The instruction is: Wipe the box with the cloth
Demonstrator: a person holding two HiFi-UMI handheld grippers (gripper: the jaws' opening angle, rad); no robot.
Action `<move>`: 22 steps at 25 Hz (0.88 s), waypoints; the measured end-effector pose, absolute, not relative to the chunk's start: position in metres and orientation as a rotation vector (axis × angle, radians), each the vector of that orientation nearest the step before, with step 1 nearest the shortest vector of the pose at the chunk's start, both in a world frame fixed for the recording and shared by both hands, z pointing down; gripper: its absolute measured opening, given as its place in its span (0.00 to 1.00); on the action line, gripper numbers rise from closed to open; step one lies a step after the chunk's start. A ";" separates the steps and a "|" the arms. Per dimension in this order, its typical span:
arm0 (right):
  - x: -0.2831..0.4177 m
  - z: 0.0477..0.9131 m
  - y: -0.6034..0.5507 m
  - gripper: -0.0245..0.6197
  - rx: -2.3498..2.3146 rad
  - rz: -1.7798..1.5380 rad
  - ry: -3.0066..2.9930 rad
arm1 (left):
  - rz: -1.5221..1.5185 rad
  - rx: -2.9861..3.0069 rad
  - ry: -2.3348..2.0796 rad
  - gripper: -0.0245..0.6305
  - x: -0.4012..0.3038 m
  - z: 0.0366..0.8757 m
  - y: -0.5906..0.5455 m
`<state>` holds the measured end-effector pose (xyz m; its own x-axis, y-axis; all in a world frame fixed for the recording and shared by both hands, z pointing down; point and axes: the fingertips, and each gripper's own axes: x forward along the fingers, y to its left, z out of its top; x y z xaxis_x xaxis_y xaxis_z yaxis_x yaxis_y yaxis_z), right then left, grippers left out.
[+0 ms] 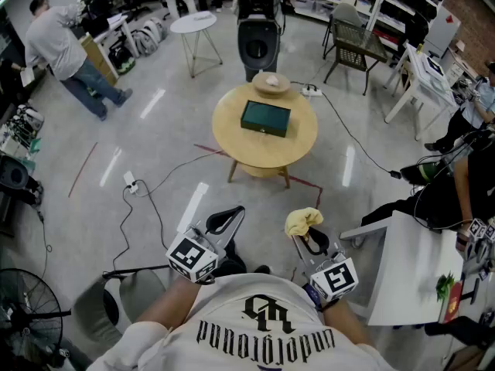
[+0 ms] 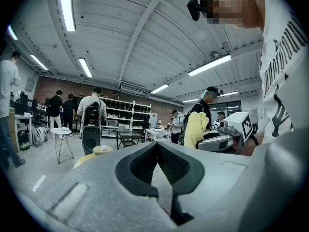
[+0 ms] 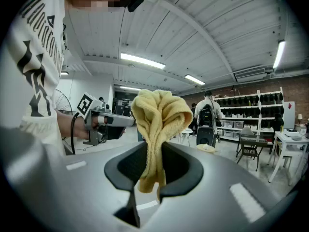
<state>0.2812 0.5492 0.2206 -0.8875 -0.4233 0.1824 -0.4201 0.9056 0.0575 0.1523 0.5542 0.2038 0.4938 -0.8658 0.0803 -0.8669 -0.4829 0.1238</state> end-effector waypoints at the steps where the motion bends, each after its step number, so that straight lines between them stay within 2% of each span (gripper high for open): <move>1: 0.278 0.221 0.548 0.16 0.643 -0.024 -2.880 | 0.010 2.583 -1.509 0.05 0.149 0.205 0.553; 16: 0.236 0.225 0.500 0.17 0.654 -0.020 -2.870 | -0.001 2.560 -1.483 0.05 0.110 0.221 0.506; 22: 0.181 0.227 0.465 0.17 0.631 -0.028 -2.868 | -0.016 2.549 -1.493 0.05 0.057 0.226 0.476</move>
<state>0.1813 0.4655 0.2271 -0.8877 -0.4174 0.1943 -0.4136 0.9084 0.0620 0.0569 0.4756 0.2255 0.4936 -0.8656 0.0848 -0.8636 -0.4762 0.1658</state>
